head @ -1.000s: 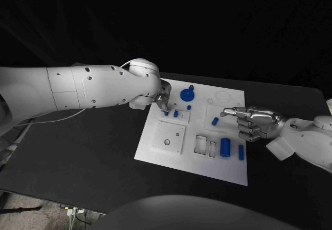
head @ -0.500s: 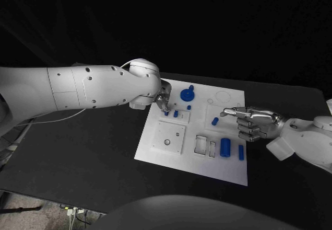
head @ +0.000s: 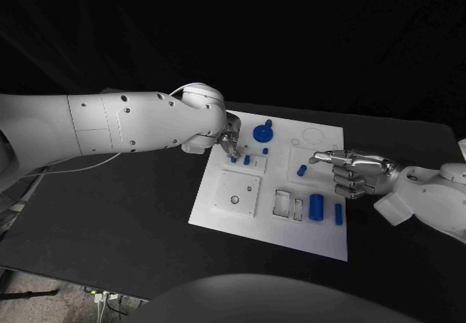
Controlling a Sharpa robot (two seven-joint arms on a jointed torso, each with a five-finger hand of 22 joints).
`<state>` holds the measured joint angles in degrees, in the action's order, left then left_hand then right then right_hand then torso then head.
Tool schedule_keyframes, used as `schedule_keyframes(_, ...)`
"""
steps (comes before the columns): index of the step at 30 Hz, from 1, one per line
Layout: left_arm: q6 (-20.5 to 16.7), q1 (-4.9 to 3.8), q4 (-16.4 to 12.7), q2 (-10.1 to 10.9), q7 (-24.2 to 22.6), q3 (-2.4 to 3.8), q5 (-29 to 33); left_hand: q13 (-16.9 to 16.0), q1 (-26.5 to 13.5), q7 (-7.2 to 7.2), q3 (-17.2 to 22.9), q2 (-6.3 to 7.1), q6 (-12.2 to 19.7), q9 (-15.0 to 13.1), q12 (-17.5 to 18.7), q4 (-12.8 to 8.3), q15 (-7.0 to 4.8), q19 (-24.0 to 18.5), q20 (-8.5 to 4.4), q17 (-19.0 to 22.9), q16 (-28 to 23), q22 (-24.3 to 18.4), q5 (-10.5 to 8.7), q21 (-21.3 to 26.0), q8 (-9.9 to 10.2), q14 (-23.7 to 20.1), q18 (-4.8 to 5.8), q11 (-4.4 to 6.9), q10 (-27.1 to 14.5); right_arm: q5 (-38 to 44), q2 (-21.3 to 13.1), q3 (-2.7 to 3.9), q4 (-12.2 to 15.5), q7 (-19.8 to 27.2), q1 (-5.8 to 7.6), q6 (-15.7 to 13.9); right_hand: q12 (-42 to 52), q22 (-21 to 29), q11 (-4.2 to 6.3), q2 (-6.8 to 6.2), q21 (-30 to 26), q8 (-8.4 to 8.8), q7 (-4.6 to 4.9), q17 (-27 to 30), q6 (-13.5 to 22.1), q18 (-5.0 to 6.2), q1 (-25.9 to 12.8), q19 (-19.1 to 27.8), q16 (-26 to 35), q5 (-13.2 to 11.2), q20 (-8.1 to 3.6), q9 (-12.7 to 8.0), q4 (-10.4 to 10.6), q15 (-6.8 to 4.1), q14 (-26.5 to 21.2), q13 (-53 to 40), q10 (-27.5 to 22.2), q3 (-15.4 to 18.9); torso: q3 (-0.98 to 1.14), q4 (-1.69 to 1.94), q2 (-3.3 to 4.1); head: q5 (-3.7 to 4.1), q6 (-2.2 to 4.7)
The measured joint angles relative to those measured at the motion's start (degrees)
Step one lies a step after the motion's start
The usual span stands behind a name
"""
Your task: Assemble the parts on the task board
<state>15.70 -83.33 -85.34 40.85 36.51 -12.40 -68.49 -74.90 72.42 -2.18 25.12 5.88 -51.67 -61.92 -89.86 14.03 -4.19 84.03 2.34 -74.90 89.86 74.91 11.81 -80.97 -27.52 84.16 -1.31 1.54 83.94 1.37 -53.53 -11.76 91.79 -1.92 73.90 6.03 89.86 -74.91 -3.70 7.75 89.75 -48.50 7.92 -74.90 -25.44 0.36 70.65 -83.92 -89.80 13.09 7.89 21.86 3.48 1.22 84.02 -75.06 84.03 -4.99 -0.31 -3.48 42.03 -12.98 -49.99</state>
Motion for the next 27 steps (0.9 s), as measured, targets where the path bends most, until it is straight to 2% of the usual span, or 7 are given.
schedule_keyframes(3, 0.0, 0.02, 0.1, 0.0, 0.0, 0.0, 0.0, 0.0, -1.1, 0.38, -1.6, -0.52, 0.2, 0.5, 0.0, 1.2, 0.0, 0.0, 0.0, 0.0, 0.0, 0.0, -0.89, 0.2, 0.2, 0.0, 0.0, 0.0, 0.0, 0.0, 0.0, 0.0, 0.0, 0.0, 0.0, 0.0, 0.0, 0.0, 0.0, 0.0, 0.0, 0.0, 0.0, 0.0, 0.0, 0.0, 0.0, 0.0, 0.0, 0.0, 0.0, 0.0, 0.0, 0.0, 0.0, 0.0, 0.0, 0.0, 0.0, 0.01, 0.0, 0.01, 0.0)
schedule_keyframes(8, 0.1, 0.14, 0.2, -0.2, 0.0, -0.07, 0.1, 0.0, -3.2, -0.08, -4.0, -1.23, 0.2, 1.0, 0.0, 2.4, 0.04, 0.0, 0.0, 0.0, 0.0, 0.0, -2.0, 0.5, 0.2, 0.0, 0.0, 0.0, 0.0, 0.0, -0.1, 0.0, 0.0, 0.0, -0.01, 0.0, 0.0, 0.0, 0.0, 0.0, 0.0, 0.0, 0.0, 0.0, 0.0, 0.0, 0.0, 0.0, 0.0, 0.0, 0.0, 0.0, 0.0, 0.0, 0.0, 0.0, 0.0, 0.0, 0.01, 0.02, 0.0, 0.03, 0.0)
schedule_keyframes(13, 0.3, 0.3, 0.4, -0.3, 0.1, -0.21, 0.3, 0.0, -5.9, -0.98, -6.7, -2.34, 1.1, 1.6, 0.0, 2.6, 0.2, -0.1, 0.12, 0.0, 0.0, 0.0, -3.81, 0.9, 0.8, -0.2, 0.0, -0.41, 0.0, 0.0, -0.1, 0.02, 0.0, 0.0, -0.01, 0.0, 0.0, 0.0, 0.0, 0.0, 0.0, 0.0, 0.0, 0.0, 0.0, 0.0, 0.0, 0.0, 0.0, 0.0, 0.0, 0.0, 0.0, 0.0, 0.0, 0.0, 0.0, 0.0, 0.01, 0.02, 0.0, 0.03, 0.0)
schedule_keyframes(15, 0.4, 0.38, 0.4, -0.3, 0.1, -0.24, 0.4, 0.0, -6.6, -1.2, -7.5, -2.43, 1.8, 1.8, 0.0, 2.6, 0.61, 0.0, 0.41, 0.0, 0.0, 0.0, -4.01, 0.9, 0.9, -0.2, 0.0, -0.41, 0.0, 0.0, -0.1, 0.02, 0.0, 0.0, -0.01, 0.0, 0.0, 0.0, 0.0, 0.0, 0.0, 0.0, 0.0, 0.0, 0.0, 0.0, 0.0, 0.0, 0.0, 0.0, 0.0, 0.0, 0.0, 0.0, 0.0, 0.0, 0.0, 0.0, 0.01, 0.02, -0.01, 0.03, 0.0)
schedule_keyframes(18, 0.6, 0.35, 0.4, -0.3, 0.3, -0.21, 0.4, 0.0, -7.9, -1.38, -8.7, -2.61, 2.8, 1.9, 0.0, 2.7, 0.61, 0.0, 0.41, 0.0, 0.0, 0.0, -4.94, 1.2, 1.3, -0.2, 0.0, -0.74, 0.1, 0.0, -0.1, 0.02, 0.0, 0.0, -0.01, 0.0, 0.0, 0.0, 0.0, 0.0, 0.0, 0.0, 0.0, 0.0, 0.0, 0.0, 0.0, 0.0, 0.0, 0.0, 0.0, 0.0, 0.0, 0.0, 0.0, 0.0, 0.0, 0.0, 0.01, 0.0, -0.01, 0.03, 0.0)
schedule_keyframes(22, 0.9, 0.3, 0.3, -0.3, 0.5, -0.13, 0.6, 0.0, -10.1, -1.91, -10.6, -3.02, 4.0, 2.1, 0.0, 2.8, 1.01, -0.2, 0.61, 0.0, 0.0, 0.0, -6.85, 1.2, 1.6, -0.2, 0.0, -0.92, 0.1, 0.0, -0.2, 0.01, 0.0, 0.0, -0.01, 0.0, 0.0, 0.0, 0.0, 0.0, 0.0, 0.0, 0.0, 0.0, 0.0, 0.0, 0.0, 0.0, 0.0, 0.0, 0.0, 0.0, 0.0, 0.0, 0.0, 0.0, 0.0, 0.0, 0.01, -0.02, -0.02, 0.05, 0.0)
schedule_keyframes(27, 0.9, 0.26, 0.2, -0.2, 0.8, -0.07, 0.6, 0.0, -10.0, -1.98, -10.9, -3.0, 5.2, 2.3, 0.0, 2.6, 1.01, 0.0, 0.82, 0.0, 0.0, 0.0, -6.44, 1.2, 1.6, -0.2, -0.01, -0.92, 0.1, 0.0, -0.2, 0.01, 0.0, 0.0, -0.01, 0.0, 0.0, 0.0, 0.0, 0.0, 0.0, 0.0, 0.0, 0.0, 0.0, 0.0, 0.0, 0.0, 0.0, 0.0, 0.0, 0.0, 0.0, 0.0, 0.0, 0.0, 0.0, 0.0, 0.01, -0.03, -0.02, 0.09, 0.0)
